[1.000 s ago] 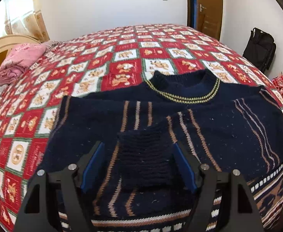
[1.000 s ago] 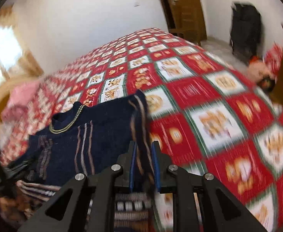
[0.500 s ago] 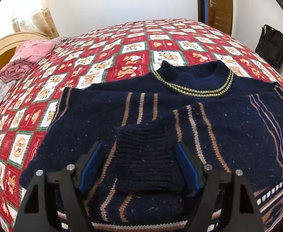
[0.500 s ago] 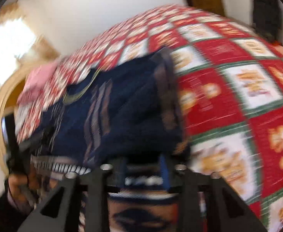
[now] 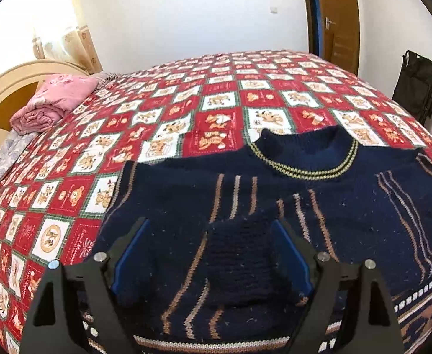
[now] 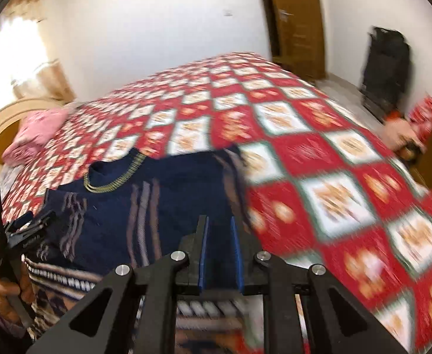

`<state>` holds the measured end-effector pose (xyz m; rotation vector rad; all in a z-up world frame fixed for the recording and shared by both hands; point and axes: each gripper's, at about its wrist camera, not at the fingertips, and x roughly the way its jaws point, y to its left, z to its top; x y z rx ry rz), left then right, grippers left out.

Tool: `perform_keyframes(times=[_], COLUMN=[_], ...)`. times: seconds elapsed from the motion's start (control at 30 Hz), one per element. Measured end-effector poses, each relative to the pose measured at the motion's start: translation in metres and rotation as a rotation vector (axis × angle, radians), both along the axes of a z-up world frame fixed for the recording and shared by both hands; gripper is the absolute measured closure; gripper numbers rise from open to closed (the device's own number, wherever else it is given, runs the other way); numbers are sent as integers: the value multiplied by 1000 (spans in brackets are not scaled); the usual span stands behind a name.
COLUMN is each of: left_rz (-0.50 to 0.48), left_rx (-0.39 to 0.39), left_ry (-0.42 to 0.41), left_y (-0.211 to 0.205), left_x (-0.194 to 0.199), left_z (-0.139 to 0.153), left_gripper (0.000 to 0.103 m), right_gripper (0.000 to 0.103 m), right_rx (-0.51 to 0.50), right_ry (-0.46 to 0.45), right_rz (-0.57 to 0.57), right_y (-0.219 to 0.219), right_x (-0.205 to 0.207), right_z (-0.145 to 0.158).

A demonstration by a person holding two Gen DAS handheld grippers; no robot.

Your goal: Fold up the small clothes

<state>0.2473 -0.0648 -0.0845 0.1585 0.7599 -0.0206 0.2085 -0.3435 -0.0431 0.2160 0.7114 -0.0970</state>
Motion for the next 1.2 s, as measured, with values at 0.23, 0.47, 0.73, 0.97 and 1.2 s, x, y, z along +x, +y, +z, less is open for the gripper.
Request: perform_keyframes(times=[0.23, 0.47, 0.73, 0.97, 1.2], left_rz=[37, -4, -19, -56, -124], left_rx=[-18, 23, -5, -41, -65], left_ry=[84, 70, -11, -17, -38], left_y=[5, 2, 9, 21, 53], left_x=[23, 12, -33, -74, -125], left_z=[-29, -18, 13, 26, 31], left_gripper=[12, 10, 10, 10, 9], right_gripper=[83, 80, 79, 79, 79], right_rx=[1, 57, 425, 967, 917], right_ry=[96, 89, -275, -314, -250], right_rz=[-19, -32, 44, 284, 436], right_y=[4, -2, 10, 40, 53], right_x=[79, 73, -9, -41, -95], right_z=[-59, -49, 17, 14, 35])
